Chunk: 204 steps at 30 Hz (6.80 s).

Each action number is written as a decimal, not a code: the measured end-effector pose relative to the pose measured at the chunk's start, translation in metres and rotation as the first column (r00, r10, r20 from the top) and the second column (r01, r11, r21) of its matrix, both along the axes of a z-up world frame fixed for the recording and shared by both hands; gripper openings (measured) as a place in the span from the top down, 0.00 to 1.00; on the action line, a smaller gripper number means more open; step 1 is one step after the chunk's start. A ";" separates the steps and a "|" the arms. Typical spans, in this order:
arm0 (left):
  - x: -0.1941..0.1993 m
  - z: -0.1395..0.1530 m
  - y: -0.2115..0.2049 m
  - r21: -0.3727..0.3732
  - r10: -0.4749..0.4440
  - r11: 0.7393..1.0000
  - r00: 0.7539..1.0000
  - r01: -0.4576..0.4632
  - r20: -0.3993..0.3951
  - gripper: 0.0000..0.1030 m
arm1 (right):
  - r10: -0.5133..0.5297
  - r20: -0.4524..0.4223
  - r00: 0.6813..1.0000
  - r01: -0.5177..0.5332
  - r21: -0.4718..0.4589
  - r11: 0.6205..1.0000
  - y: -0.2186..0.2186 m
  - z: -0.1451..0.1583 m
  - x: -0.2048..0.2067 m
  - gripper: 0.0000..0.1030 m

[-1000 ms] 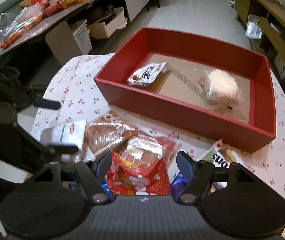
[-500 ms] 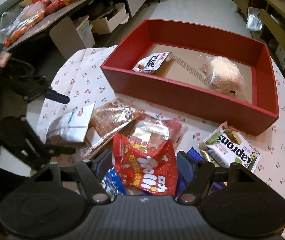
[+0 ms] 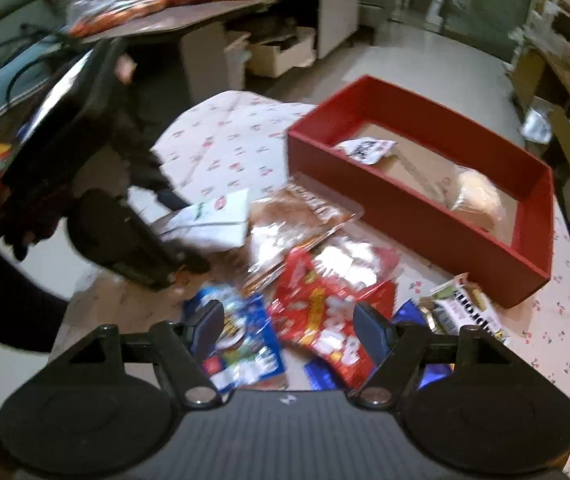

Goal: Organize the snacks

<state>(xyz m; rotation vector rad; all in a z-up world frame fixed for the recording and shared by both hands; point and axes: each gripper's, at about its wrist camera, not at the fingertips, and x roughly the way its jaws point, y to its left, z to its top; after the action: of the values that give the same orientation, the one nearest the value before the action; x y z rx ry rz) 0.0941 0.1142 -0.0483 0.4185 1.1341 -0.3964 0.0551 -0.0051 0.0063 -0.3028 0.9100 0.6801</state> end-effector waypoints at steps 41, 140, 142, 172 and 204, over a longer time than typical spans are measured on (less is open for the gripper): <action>-0.032 -0.017 -0.014 0.041 0.079 0.996 0.995 -0.077 -0.057 0.06 | 0.315 -0.108 0.943 -0.328 -0.150 0.933 0.041 -0.055 -0.001 0.16; -0.014 -0.014 -0.047 -0.092 0.182 0.979 0.983 -0.182 -0.008 0.29 | -0.187 -0.120 0.975 0.183 -0.039 0.982 -0.090 -0.030 0.001 0.16; -0.013 -0.012 -0.051 -0.096 0.171 0.981 0.985 -0.170 -0.007 0.38 | -0.190 -0.122 0.974 0.181 -0.078 0.980 -0.089 -0.038 -0.003 0.13; -0.029 -0.008 -0.060 -0.106 0.152 0.983 0.988 -0.153 -0.016 0.42 | -0.316 -0.140 0.938 0.315 -0.031 0.949 -0.095 -0.040 0.001 0.00; -0.041 0.020 -0.061 -0.185 0.181 0.968 0.982 -0.169 0.050 0.46 | -0.285 0.103 0.953 0.298 -0.143 0.944 -0.062 -0.023 -0.025 0.05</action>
<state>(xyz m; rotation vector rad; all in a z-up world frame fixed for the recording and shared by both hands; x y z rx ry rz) 0.0526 0.0536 -0.0283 0.1702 1.0512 -0.3244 0.0303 -0.0673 -0.0170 -0.3251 0.9094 0.3205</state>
